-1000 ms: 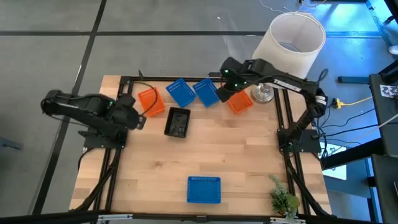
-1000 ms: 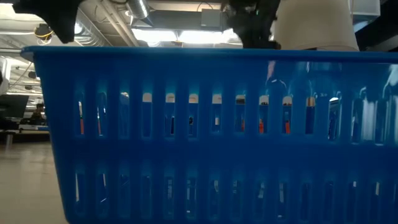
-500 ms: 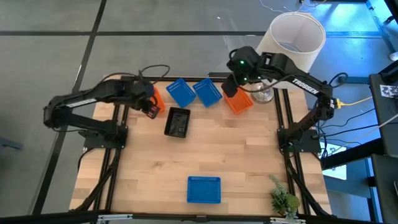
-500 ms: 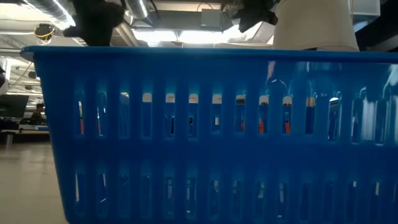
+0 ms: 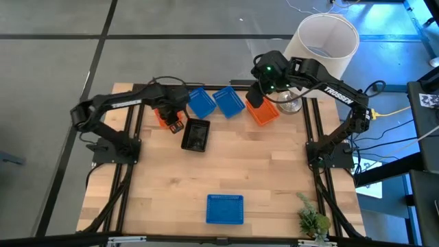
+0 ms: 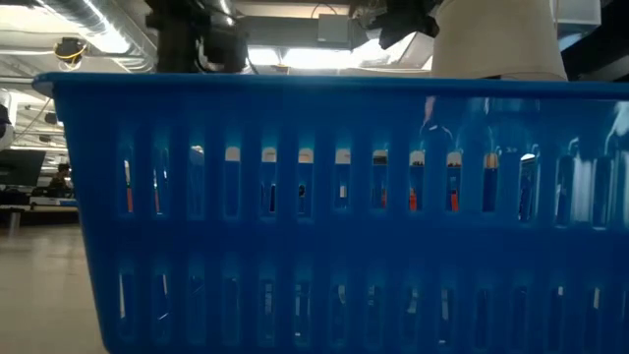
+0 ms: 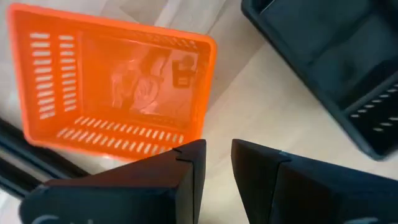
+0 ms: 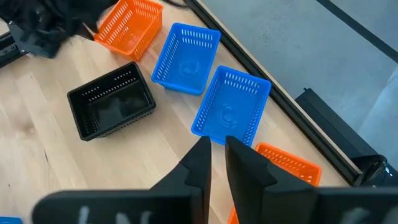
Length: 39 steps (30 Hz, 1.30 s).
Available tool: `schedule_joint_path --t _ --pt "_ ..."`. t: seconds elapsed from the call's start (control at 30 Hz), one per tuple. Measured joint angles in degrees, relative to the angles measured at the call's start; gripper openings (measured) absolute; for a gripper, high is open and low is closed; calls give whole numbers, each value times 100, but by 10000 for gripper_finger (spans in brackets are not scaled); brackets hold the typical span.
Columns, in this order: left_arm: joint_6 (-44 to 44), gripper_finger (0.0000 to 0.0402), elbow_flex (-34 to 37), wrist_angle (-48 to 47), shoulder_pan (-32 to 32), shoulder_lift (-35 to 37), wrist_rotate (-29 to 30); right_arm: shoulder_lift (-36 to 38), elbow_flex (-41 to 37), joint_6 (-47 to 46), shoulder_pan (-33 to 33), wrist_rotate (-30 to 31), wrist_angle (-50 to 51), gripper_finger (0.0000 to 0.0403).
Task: Stack baskets by color
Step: Stack the left orange basket bin on top of the right orange basket bin
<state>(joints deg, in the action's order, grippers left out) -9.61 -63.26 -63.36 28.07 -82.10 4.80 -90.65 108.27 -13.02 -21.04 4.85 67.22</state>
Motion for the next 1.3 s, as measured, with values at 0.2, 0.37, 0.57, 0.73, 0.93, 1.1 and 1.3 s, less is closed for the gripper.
schedule_joint_path --t 0.2,0.37,0.57,0.73,0.93,1.1,1.3 --pt "438 69 0 139 166 -600 16 0 0 2 0 -12 9 48" --pt "574 69 0 284 234 -954 17 0 0 2 0 -51 15 48" --pt "725 69 0 545 234 -1128 43 0 0 4 0 -58 17 48" --pt "733 69 0 596 243 -1137 74 0 0 10 0 -60 19 48" --pt "729 69 162 904 269 -1134 88 0 -2 22 0 -60 25 48" --pt "691 69 614 1455 267 -1134 35 0 -2 23 0 -60 46 48" --pt "675 25 758 1551 267 -1134 62 0 -4 32 0 -60 44 48"
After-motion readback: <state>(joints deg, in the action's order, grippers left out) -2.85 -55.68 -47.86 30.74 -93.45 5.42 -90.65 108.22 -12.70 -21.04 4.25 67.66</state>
